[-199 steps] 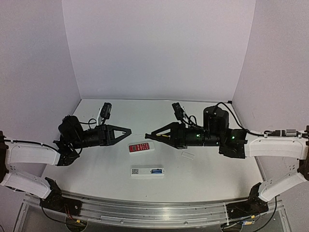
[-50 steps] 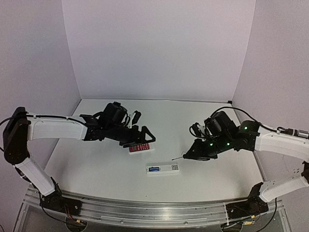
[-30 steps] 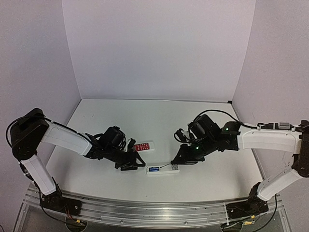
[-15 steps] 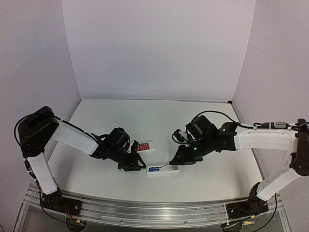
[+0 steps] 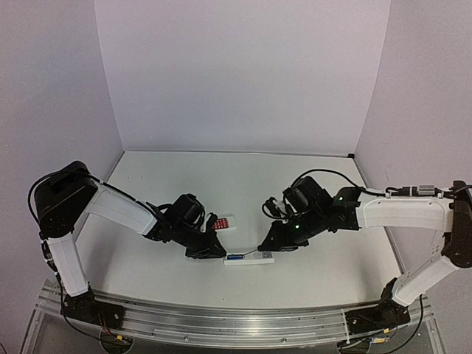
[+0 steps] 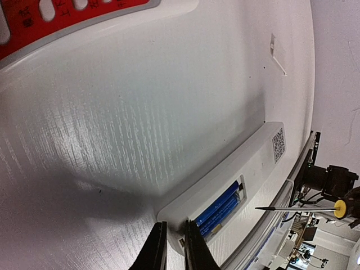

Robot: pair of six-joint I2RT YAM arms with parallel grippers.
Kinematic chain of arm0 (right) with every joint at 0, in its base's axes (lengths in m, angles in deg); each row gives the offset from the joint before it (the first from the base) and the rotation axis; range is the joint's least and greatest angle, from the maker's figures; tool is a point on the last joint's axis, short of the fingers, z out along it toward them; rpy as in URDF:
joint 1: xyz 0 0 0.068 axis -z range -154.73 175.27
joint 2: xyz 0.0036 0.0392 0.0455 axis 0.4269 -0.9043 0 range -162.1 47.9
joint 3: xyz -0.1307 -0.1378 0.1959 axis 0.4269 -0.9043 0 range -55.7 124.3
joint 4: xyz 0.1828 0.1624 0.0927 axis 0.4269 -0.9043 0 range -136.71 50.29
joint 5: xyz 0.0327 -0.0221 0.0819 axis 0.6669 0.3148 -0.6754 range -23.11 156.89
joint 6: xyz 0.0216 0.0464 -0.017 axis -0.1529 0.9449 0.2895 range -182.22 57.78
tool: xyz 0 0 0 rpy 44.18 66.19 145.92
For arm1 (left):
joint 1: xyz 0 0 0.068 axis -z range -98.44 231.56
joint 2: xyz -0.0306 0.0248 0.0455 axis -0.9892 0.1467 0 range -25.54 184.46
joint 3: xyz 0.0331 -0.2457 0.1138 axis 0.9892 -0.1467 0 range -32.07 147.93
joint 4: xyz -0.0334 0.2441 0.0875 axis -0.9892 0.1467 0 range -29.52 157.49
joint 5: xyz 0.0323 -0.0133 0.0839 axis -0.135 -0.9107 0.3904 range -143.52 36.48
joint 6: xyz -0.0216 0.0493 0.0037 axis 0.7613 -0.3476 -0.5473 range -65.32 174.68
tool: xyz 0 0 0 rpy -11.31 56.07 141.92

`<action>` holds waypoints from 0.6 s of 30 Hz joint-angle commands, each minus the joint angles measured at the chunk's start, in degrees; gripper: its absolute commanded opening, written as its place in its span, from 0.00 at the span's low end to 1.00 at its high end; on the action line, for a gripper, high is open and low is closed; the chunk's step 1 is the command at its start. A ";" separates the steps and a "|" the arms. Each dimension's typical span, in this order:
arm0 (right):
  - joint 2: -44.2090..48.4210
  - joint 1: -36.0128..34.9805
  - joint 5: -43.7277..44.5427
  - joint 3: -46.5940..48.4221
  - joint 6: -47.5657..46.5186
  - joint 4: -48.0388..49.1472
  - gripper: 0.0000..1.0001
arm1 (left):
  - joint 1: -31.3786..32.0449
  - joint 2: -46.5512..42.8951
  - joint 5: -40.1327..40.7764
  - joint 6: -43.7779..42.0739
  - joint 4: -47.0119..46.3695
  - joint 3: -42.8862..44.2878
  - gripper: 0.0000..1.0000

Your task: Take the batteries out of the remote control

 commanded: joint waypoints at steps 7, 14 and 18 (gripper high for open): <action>-1.19 -0.23 1.15 -0.15 4.70 1.57 0.00 | 0.77 0.58 0.46 -1.42 1.36 0.42 0.11; -1.46 -0.19 0.83 -0.57 6.81 1.57 0.00 | 2.94 -1.34 4.62 -2.14 2.89 -0.44 0.13; -1.00 -0.22 1.30 -1.23 7.61 1.57 0.00 | 3.58 -2.25 6.93 -2.26 3.10 -0.99 0.13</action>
